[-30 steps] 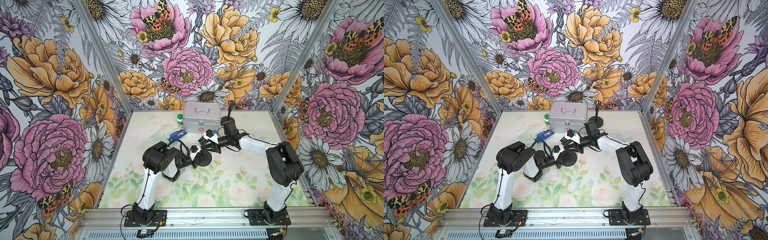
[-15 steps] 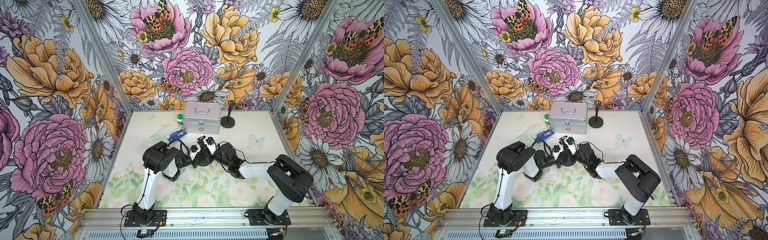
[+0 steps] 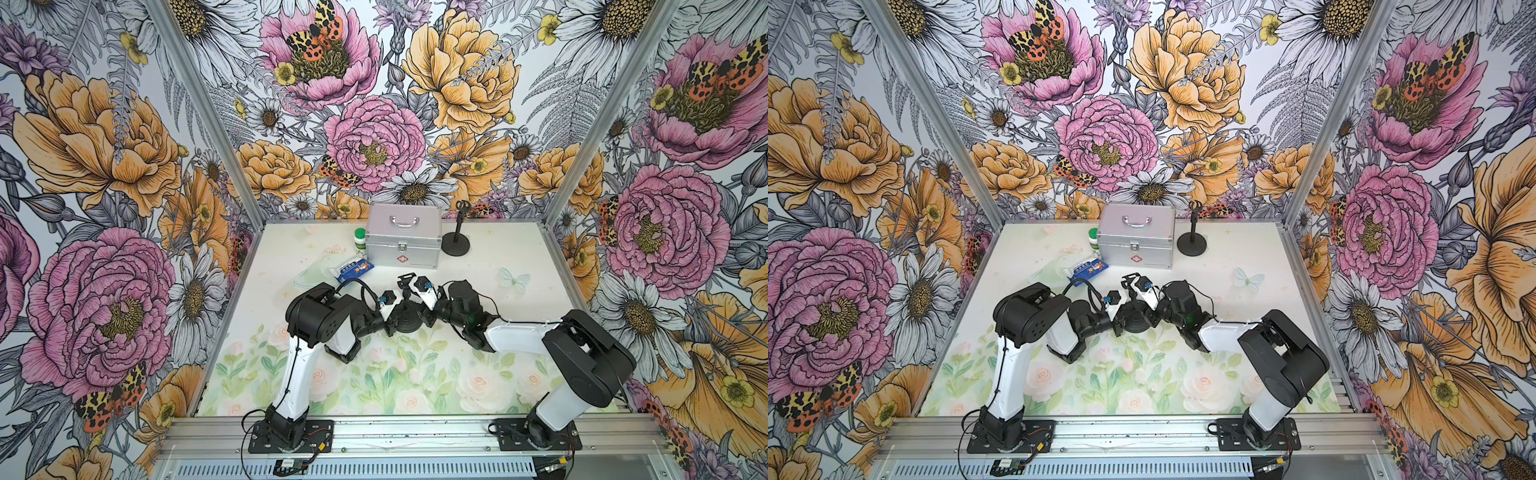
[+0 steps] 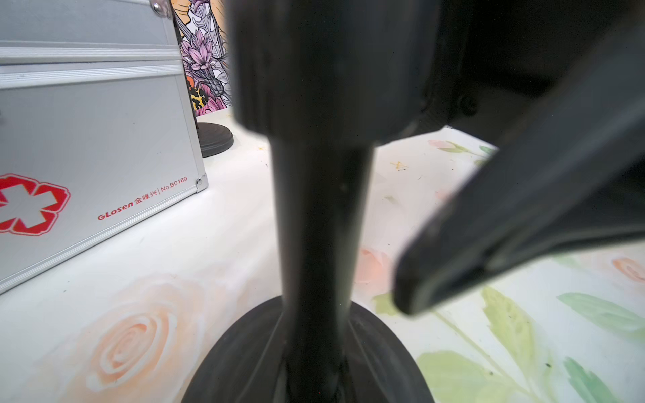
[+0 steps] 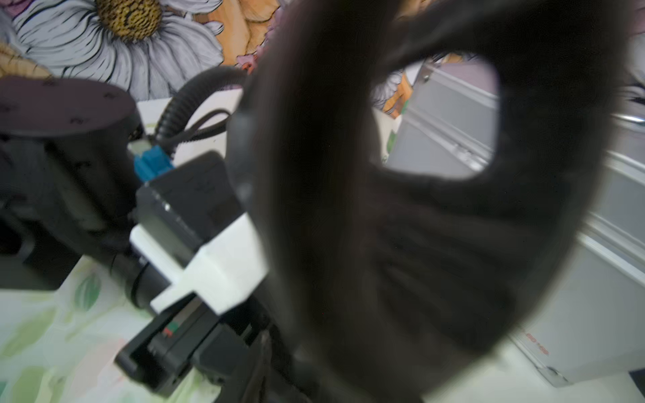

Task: Assemble a microphone stand
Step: Screw the microphone stand pole into the microphone stand base.

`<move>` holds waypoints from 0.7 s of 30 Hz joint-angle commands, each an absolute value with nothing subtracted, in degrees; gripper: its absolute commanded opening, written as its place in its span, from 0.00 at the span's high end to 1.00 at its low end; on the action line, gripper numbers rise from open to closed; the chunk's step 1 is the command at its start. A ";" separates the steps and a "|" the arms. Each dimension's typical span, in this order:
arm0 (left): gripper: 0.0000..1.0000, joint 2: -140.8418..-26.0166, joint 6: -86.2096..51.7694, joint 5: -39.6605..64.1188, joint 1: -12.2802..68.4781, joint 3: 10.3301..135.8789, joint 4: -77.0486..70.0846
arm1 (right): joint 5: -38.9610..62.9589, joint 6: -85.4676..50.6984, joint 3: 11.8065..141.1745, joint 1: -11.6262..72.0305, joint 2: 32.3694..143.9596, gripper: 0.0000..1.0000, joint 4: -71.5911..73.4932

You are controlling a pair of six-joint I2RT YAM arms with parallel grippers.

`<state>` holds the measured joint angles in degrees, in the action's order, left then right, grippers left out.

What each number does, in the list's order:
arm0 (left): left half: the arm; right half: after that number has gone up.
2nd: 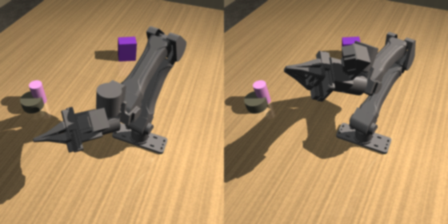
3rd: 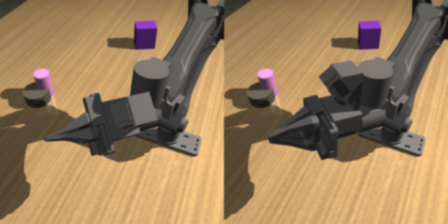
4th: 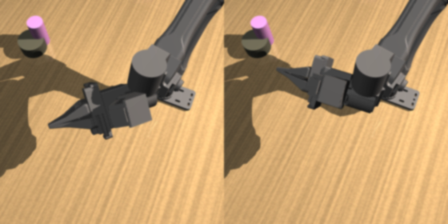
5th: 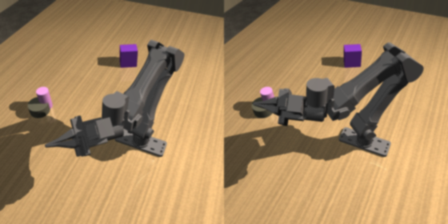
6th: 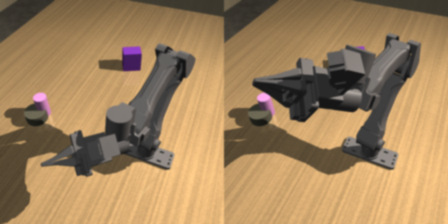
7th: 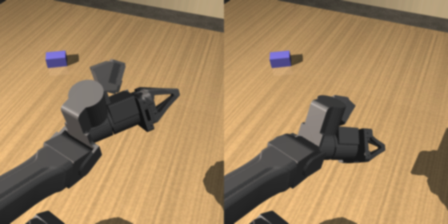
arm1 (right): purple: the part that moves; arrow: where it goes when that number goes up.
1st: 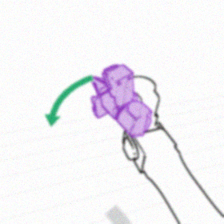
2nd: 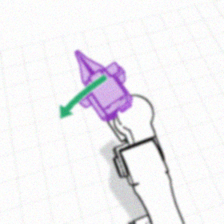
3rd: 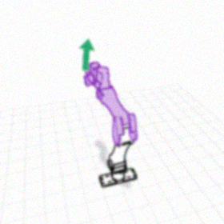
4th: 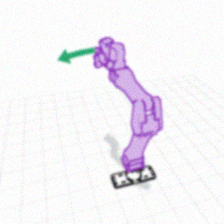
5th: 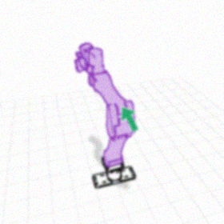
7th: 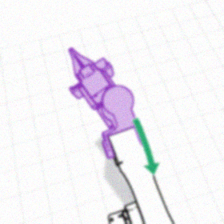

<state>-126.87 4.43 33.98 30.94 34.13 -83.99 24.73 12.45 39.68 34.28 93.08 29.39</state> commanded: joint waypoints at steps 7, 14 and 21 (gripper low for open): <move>0.79 -129.77 4.58 34.44 32.45 33.20 -80.88 | 48.00 32.35 55.80 29.58 96.13 0.56 1.88; 0.79 -130.01 4.39 34.43 32.39 33.47 -80.91 | 48.50 33.40 60.07 29.00 98.48 0.70 -0.98; 0.79 -130.07 4.32 34.11 32.29 33.40 -80.91 | 30.33 21.21 54.31 30.34 97.34 1.00 7.45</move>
